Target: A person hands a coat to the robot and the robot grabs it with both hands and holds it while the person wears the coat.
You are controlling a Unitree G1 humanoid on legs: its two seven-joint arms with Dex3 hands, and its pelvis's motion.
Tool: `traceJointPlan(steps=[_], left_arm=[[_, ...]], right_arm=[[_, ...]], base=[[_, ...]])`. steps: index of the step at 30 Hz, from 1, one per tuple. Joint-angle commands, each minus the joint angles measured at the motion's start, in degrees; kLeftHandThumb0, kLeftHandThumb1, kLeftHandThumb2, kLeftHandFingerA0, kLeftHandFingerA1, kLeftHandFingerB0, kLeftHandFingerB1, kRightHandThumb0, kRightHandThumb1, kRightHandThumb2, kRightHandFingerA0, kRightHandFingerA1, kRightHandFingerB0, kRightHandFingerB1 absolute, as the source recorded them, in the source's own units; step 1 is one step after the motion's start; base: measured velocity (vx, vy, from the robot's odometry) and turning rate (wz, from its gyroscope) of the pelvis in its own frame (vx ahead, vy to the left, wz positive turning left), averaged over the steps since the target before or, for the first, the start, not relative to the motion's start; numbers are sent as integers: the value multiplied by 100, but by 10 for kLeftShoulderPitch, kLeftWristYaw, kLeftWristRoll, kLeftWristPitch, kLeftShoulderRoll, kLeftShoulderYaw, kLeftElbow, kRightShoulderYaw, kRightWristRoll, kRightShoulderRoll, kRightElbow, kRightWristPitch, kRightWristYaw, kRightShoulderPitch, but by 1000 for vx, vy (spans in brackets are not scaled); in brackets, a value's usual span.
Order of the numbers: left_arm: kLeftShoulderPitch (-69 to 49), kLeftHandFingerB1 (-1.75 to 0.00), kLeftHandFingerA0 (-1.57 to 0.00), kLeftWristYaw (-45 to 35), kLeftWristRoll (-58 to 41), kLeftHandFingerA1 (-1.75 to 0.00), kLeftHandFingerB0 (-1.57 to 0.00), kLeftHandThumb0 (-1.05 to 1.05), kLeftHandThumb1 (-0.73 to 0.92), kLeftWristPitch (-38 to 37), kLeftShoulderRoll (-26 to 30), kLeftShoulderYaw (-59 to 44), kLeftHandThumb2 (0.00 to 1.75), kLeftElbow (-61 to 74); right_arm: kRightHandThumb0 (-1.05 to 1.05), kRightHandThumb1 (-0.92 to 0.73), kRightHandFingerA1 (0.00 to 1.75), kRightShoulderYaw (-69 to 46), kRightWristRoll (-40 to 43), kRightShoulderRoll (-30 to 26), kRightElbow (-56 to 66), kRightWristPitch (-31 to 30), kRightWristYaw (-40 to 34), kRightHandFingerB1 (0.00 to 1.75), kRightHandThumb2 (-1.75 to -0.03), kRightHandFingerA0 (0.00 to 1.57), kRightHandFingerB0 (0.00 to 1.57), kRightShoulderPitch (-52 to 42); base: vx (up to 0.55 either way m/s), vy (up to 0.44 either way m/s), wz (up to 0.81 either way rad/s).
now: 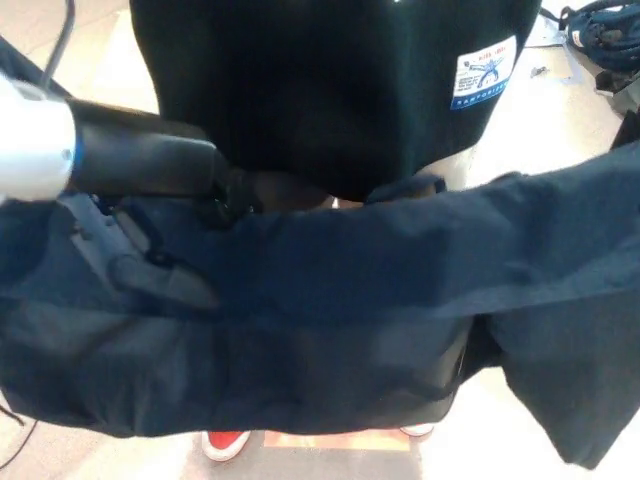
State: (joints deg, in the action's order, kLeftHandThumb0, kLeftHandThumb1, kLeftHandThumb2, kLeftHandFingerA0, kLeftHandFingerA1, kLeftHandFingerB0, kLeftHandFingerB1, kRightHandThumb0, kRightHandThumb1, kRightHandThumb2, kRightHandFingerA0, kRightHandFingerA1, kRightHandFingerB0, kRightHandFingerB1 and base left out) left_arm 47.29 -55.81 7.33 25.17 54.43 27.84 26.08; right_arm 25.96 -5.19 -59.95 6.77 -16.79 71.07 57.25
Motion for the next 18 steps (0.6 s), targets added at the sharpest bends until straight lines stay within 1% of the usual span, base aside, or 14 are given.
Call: traceJointPlan(steps=[1, 2, 3, 4, 5, 6, 7, 9, 10, 13, 14, 16, 17, 18], left_arm=[[-130, -96, -86, 225, 169, -136, -75, -41, 87, -100, -43, -11, 69, -16], [-135, -130, -78, 236, 179, -162, -68, -40, 86, -103, -45, -10, 71, -18], [-143, -144, -78, 249, 186, -170, -69, -39, 84, -109, -48, -11, 68, -21], [-151, -144, -78, 261, 191, -170, -69, -39, 84, -116, -49, -13, 68, -23], [-157, -153, -78, 275, 196, -175, -61, -38, 86, -125, -52, -16, 65, -27], [-160, -153, -78, 280, 198, -175, -61, -38, 86, -129, -54, -17, 65, -29], [-169, -156, -82, 310, 206, -175, -63, -38, 82, -152, -59, -21, 64, -40], [-175, -158, -83, 338, 217, -175, -64, -38, 82, -172, -60, -26, 64, -54], [-181, -163, -85, 359, 223, -175, -63, -37, 82, -185, -62, -31, 64, -64], [-193, -165, -84, 389, 231, -175, -61, -37, 82, -199, -68, -39, 63, -77], [-201, -164, -84, 404, 230, -175, -60, -36, 80, -204, -72, -47, 63, -80], [-209, -163, -84, 425, 234, -175, -62, -37, 80, -217, -75, -54, 63, -87], [-218, -156, -86, 438, 236, -175, -66, -36, 81, -217, -78, -62, 64, -88], [-222, -156, -86, 443, 237, -175, -66, -36, 81, -218, -79, -66, 64, -88]], right_arm=[[-33, -70, 98, -140, -58, 61, 62, 24, -254, 76, -109, 76, 60, -206], [-36, -90, 137, -155, -63, 72, 65, 32, -275, 98, -69, 70, 63, -227], [-37, -90, 158, -167, -66, 83, 66, 42, -293, 123, -68, 73, 61, -246], [-37, -90, 158, -175, -68, 91, 66, 51, -307, 123, -68, 73, 61, -260], [-36, -91, 175, -194, -62, 107, 64, 70, -324, 149, -63, 69, 56, -280], [-36, -91, 175, -203, -61, 114, 64, 78, -330, 149, -63, 69, 56, -288], [-35, -89, 175, -226, -56, 133, 67, 107, -353, 162, -65, 80, 61, -319], [-36, -89, 175, -234, -67, 149, 69, 123, -378, 168, -65, 82, 62, -334], [-35, -89, 175, -241, -74, 164, 75, 123, -395, 168, -64, 75, 56, -343], [-34, -89, 173, -262, -76, 197, 75, 133, -422, 162, -62, 69, 55, -359], [-37, -89, 175, -269, -79, 206, 80, 111, -429, 165, -64, 64, 48, -363], [-38, -91, 175, -278, -90, 218, 88, 101, -440, 161, -62, 62, 51, -369], [-37, -87, 88, -284, -104, 220, 85, 120, -458, 57, -66, 76, 60, -371], [-37, -87, 88, -287, -110, 222, 84, 129, -465, 57, -66, 76, 60, -373]], base=[[0, 0, 0], [0, 0, 0], [0, 0, 0], [0, 0, 0], [0, 0, 0], [0, 0, 0], [0, 0, 0], [0, 0, 0], [0, 0, 0], [0, 0, 0], [0, 0, 0], [0, 0, 0], [0, 0, 0], [0, 0, 0]])
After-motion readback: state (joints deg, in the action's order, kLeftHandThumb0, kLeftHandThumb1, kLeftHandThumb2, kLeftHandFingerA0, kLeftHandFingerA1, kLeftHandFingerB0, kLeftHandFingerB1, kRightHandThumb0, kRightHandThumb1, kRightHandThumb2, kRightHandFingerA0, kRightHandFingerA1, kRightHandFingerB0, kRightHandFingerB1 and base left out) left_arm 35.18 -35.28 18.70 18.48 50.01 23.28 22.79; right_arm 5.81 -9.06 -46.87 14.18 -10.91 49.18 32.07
